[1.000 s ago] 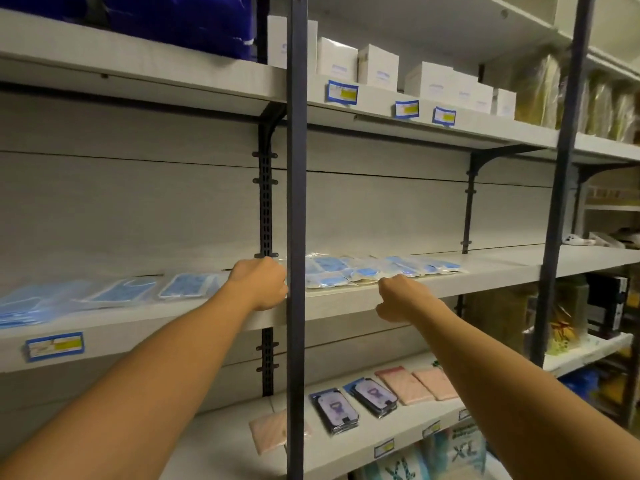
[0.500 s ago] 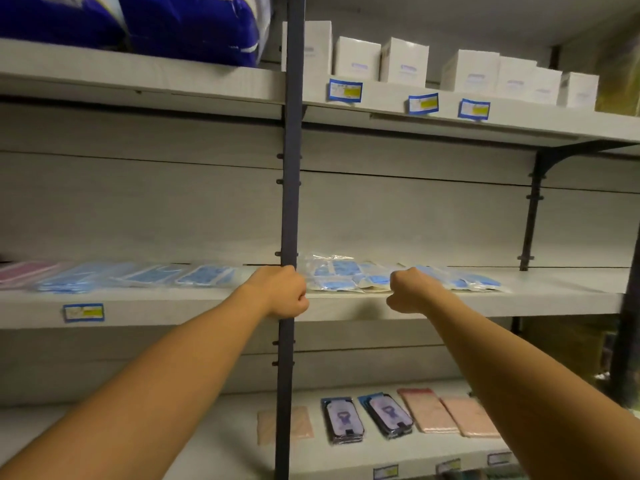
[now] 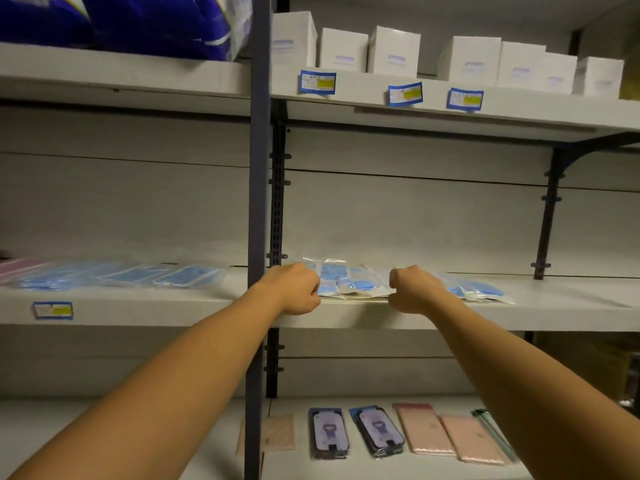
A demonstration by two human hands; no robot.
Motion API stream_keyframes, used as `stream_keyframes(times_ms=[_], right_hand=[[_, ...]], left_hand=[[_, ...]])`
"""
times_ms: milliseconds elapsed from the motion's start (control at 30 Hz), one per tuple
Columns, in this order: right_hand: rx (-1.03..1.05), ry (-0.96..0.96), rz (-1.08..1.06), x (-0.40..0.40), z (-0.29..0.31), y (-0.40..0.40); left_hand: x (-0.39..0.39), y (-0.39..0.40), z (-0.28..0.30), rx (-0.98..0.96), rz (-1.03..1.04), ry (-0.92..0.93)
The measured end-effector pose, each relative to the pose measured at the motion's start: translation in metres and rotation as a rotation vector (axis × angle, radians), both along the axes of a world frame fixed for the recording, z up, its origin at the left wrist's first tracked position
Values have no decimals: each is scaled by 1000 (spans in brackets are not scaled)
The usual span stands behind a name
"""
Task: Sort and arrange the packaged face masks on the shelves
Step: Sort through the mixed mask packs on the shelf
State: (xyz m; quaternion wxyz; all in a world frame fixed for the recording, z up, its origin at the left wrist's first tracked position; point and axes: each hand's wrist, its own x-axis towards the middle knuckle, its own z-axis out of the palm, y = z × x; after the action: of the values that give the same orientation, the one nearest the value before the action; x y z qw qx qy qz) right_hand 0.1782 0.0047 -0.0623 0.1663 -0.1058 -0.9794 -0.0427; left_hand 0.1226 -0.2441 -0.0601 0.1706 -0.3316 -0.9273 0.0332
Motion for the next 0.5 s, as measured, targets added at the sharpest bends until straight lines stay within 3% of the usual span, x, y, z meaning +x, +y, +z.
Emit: stream_keyframes(times_ms=[500], right_hand=[[-42,107,72,-121,7,30]], left_hand=[[-130,57,3,243,205,34]])
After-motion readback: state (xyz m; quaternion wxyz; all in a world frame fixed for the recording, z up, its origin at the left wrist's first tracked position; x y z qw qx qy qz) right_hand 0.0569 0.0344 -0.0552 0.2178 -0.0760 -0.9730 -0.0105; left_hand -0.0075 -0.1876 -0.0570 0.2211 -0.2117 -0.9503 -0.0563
